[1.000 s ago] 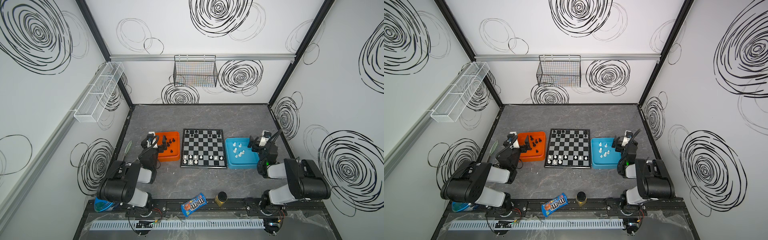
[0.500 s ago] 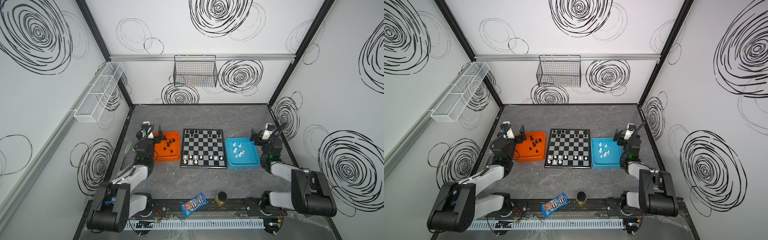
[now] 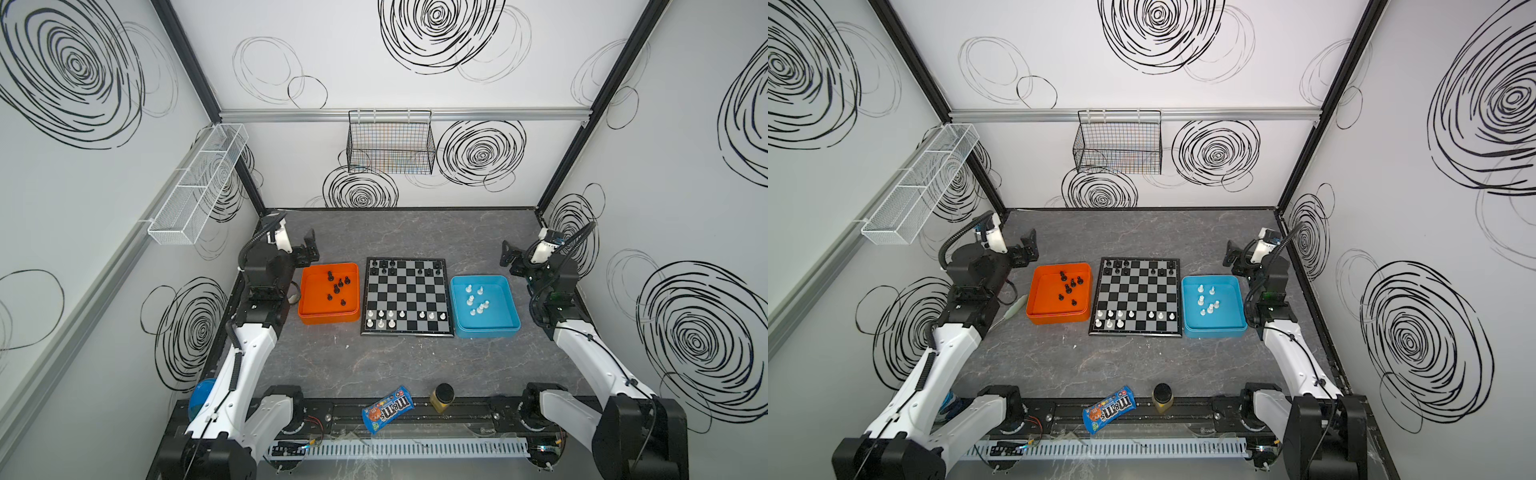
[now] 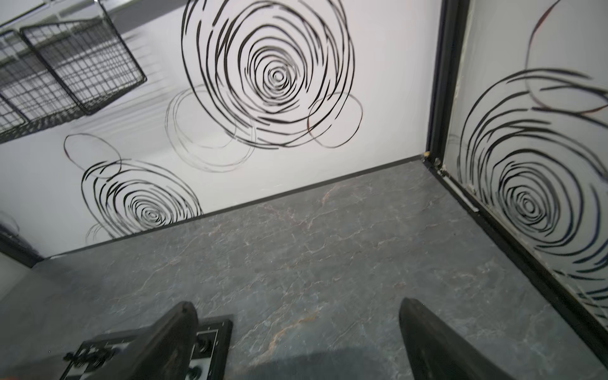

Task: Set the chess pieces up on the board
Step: 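Move the left gripper over the orange tray while the right moves over the blue tray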

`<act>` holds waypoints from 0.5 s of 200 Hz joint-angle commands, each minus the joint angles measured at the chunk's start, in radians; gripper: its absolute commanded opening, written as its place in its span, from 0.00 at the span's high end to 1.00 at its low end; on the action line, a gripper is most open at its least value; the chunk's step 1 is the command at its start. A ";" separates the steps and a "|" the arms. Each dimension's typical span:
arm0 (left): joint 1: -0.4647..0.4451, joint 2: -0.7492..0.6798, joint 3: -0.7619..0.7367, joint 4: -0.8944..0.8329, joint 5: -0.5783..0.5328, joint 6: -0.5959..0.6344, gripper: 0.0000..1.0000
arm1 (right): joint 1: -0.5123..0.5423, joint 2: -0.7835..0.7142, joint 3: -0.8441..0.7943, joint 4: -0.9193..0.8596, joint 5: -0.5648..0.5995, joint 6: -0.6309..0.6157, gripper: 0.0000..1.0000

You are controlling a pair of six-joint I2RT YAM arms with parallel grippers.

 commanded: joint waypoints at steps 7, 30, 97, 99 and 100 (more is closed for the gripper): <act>-0.010 0.014 0.100 -0.155 0.040 -0.031 0.04 | 0.061 -0.040 0.069 -0.237 0.064 0.024 0.00; -0.015 0.051 0.153 -0.235 0.059 -0.019 0.04 | 0.068 -0.060 0.075 -0.307 0.049 0.010 0.00; -0.065 0.100 0.150 -0.271 0.153 -0.056 0.04 | 0.116 -0.018 0.108 -0.469 0.088 -0.068 0.00; -0.068 0.101 0.150 -0.270 0.151 -0.054 0.04 | 0.117 -0.017 0.111 -0.472 0.085 -0.070 0.00; -0.069 0.103 0.150 -0.271 0.150 -0.052 0.04 | 0.118 -0.015 0.112 -0.474 0.083 -0.073 0.00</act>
